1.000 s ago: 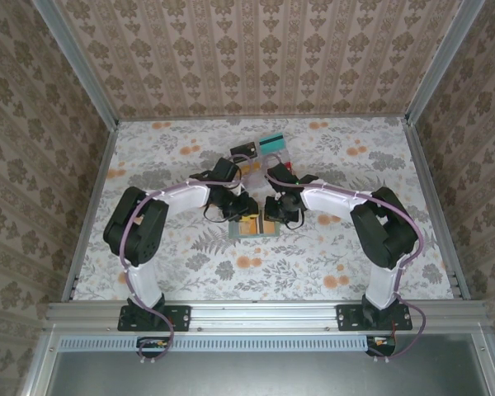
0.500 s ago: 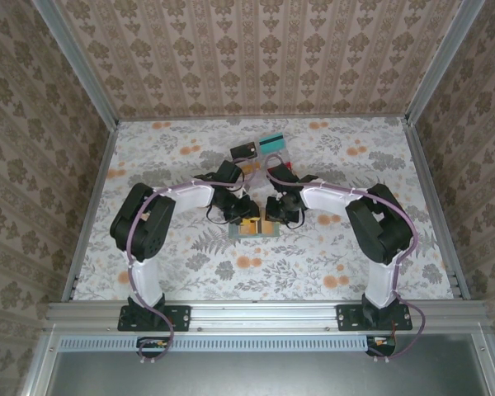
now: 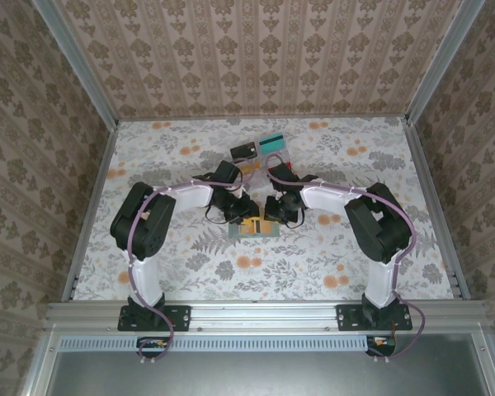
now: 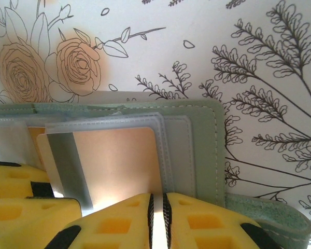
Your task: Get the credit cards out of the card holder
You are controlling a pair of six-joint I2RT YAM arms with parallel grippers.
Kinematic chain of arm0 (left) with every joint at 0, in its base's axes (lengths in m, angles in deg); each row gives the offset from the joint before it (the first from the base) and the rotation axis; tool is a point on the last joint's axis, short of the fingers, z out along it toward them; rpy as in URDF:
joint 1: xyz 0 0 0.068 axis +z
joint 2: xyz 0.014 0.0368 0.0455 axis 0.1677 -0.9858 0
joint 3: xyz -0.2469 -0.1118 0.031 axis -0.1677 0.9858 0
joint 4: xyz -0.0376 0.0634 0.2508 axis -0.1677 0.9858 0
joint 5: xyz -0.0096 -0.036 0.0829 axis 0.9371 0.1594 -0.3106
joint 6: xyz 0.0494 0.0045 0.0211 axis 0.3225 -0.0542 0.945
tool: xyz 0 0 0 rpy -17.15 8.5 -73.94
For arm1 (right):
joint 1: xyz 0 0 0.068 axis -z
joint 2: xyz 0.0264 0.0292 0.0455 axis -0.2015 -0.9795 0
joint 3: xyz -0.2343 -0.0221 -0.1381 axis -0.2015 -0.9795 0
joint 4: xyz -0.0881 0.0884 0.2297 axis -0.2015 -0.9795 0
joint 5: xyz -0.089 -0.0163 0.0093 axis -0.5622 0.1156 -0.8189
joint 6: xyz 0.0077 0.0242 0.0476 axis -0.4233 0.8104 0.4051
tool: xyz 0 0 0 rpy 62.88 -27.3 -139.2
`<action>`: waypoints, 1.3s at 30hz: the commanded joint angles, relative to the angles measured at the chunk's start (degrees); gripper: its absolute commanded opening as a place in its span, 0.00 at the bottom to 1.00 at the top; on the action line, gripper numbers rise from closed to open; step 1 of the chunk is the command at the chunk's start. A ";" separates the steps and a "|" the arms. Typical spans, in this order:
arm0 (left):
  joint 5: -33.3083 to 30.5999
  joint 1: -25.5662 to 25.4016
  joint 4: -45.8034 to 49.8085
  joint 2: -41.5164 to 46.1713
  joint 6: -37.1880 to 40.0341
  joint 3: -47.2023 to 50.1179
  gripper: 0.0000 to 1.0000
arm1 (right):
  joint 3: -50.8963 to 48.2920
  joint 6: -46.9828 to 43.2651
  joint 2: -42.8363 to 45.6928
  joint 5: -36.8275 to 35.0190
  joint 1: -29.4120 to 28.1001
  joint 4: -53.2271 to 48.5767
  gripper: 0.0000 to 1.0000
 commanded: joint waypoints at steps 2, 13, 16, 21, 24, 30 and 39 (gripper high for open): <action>5.37 0.68 -4.21 1.73 1.31 1.66 0.20 | -0.13 -0.05 -3.23 -3.27 -0.05 -4.37 0.18; 7.30 2.65 -7.12 5.00 3.10 5.45 0.13 | -0.77 0.63 -3.70 -7.02 -0.06 -6.07 0.17; 7.93 3.40 -8.49 6.17 3.14 6.86 0.11 | -0.94 0.88 -3.69 -8.17 -0.05 -6.09 0.17; 8.50 4.07 -9.46 7.20 3.55 8.02 0.08 | -1.29 1.36 -3.47 -8.96 0.00 -6.08 0.17; 8.41 4.29 -9.60 7.03 3.87 8.40 0.05 | -1.63 1.45 -3.01 -8.66 -0.05 -5.57 0.17; 6.21 5.46 -5.60 8.26 7.67 8.39 0.00 | -1.96 1.12 -0.91 -7.46 -0.05 -3.34 0.17; 0.55 7.28 6.50 16.64 19.68 8.67 0.00 | -2.71 -1.09 8.23 -2.50 0.21 4.80 0.28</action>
